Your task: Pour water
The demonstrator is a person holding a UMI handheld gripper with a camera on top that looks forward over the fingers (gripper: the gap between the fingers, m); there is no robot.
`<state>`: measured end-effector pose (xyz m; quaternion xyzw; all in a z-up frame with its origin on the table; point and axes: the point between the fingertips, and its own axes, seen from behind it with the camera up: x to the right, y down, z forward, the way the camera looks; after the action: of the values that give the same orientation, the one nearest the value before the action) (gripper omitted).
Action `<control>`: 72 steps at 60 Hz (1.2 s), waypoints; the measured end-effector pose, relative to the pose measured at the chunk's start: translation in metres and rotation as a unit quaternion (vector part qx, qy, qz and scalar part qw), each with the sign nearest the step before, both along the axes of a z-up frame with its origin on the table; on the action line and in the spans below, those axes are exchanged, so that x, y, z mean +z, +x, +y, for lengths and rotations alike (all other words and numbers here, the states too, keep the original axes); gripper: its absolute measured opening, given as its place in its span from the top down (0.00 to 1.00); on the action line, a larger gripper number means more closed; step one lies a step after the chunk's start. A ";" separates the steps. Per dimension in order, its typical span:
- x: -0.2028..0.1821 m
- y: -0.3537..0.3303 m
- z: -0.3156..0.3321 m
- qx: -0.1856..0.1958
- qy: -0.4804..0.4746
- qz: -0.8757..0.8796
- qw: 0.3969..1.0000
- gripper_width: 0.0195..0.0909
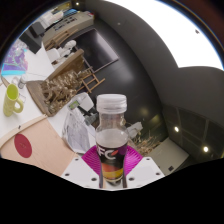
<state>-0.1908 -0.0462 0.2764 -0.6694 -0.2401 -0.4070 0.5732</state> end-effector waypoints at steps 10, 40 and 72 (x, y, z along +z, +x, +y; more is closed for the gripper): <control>-0.007 -0.129 0.043 0.073 0.007 -0.198 0.977 0.92; -0.096 -0.250 0.081 0.137 -0.016 -0.493 0.859 0.92; -0.134 -0.191 0.033 0.080 -0.130 0.328 0.932 0.91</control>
<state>-0.3815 -0.0134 0.1424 -0.8127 -0.1423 -0.0831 0.5589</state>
